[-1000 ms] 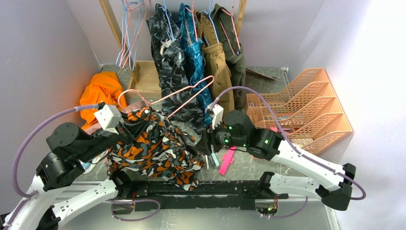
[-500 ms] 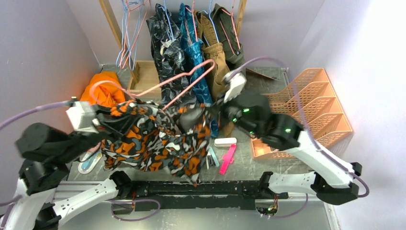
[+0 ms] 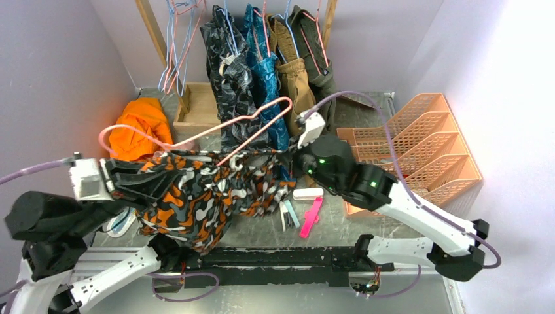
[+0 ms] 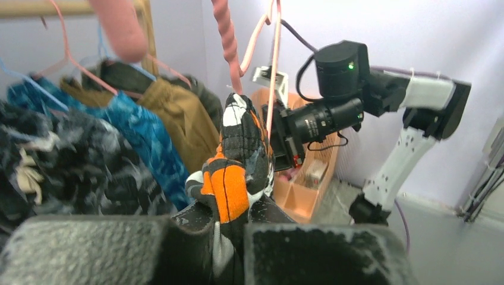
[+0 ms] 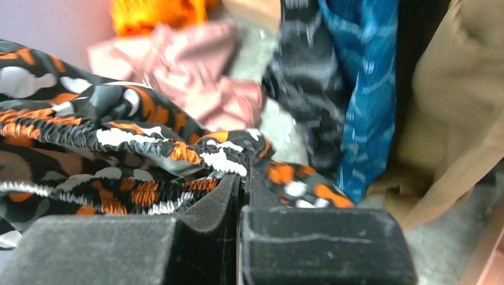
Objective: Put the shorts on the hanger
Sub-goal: Hang the shorts on the hanger.
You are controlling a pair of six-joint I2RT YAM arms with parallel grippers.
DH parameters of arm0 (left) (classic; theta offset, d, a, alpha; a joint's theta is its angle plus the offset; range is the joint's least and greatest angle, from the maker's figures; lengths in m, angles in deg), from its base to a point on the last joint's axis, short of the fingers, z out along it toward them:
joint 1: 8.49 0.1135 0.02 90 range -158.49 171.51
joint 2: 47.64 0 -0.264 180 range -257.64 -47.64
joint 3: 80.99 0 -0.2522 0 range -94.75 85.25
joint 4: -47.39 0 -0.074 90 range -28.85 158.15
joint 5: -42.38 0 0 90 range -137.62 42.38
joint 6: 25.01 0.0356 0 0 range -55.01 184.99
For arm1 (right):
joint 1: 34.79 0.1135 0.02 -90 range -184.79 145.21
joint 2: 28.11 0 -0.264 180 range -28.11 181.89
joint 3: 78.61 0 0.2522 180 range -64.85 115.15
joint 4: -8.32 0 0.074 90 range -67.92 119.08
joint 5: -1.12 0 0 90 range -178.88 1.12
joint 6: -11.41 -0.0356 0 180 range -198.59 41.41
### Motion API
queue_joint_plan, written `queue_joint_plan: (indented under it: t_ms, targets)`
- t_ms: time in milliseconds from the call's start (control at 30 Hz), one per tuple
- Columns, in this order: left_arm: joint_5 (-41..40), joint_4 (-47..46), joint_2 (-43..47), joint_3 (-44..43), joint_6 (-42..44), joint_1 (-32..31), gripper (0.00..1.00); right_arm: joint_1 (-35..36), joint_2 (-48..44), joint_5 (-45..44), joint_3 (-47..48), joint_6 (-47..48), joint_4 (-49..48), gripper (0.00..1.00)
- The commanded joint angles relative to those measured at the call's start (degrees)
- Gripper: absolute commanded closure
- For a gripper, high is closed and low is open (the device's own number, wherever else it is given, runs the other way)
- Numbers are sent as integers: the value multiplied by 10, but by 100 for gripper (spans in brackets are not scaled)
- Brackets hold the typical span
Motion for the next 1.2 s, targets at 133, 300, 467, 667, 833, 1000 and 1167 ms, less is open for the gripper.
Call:
queue_joint_plan:
  t_ms: [133,300,467,667,833,1000,1167]
  targets:
    - [22,59,-17,-8,-4,1,93,-3,18,-32,90,14,57,100]
    - [13,77,1,6,-3,1,93,-3,32,-51,93,-7,109,100]
    - [17,124,-6,5,5,2,93,-3,34,-51,98,-41,158,100]
    - [44,131,-8,22,13,1,93,-8,54,-59,91,-69,210,100]
    - [67,163,-13,32,18,2,93,-37,51,-30,55,-81,206,100]
    - [55,200,-13,43,21,1,93,-62,42,0,43,-83,194,100]
    - [48,209,-4,68,16,1,93,-69,44,8,40,-87,189,100]
